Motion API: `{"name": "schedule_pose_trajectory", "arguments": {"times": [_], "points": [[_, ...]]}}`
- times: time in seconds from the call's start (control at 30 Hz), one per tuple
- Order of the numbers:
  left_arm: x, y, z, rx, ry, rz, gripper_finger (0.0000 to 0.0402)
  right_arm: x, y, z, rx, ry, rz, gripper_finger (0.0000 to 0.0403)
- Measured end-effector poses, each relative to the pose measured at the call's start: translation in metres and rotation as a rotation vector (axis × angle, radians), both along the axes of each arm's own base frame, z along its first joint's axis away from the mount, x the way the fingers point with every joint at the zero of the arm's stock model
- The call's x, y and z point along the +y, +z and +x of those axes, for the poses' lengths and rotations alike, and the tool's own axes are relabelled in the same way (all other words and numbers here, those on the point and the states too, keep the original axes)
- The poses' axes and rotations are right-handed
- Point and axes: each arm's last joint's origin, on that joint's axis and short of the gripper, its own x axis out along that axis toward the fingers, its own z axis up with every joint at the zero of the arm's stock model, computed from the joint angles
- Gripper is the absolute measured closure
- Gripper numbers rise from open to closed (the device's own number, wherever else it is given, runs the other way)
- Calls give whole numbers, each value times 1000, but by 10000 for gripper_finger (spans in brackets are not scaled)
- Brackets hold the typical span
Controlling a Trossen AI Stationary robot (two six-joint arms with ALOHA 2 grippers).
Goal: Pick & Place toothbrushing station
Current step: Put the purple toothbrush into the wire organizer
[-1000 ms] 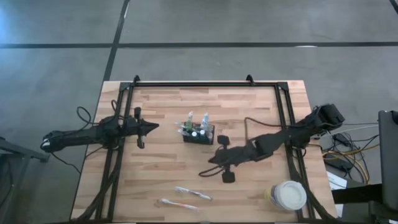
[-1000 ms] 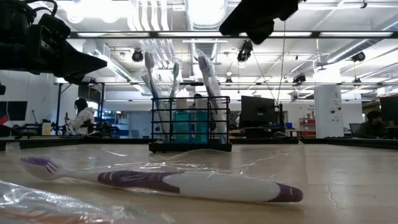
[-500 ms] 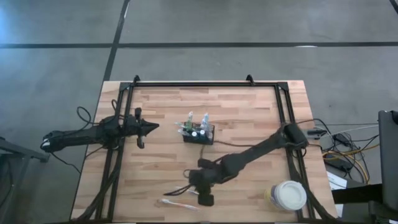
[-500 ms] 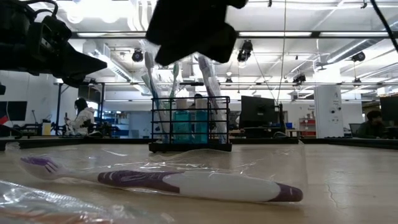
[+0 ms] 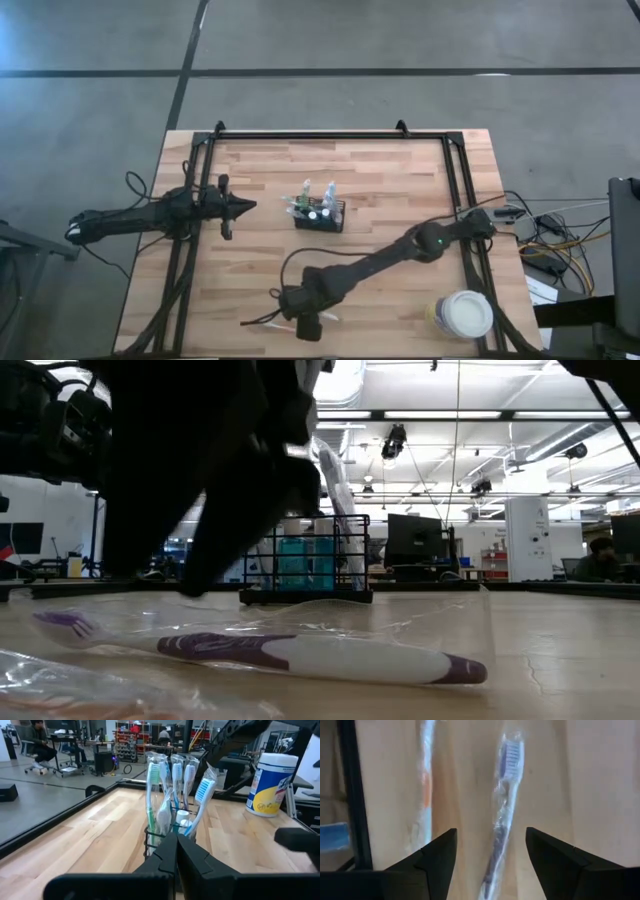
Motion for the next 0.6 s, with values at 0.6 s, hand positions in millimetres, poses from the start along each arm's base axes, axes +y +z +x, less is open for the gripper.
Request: {"name": "schedule_pose_trajectory", "arguments": {"times": [0.6], "points": [[0, 0, 0, -5, 0, -6, 392, -2, -39, -12, 103, -70, -44, 215]]}}
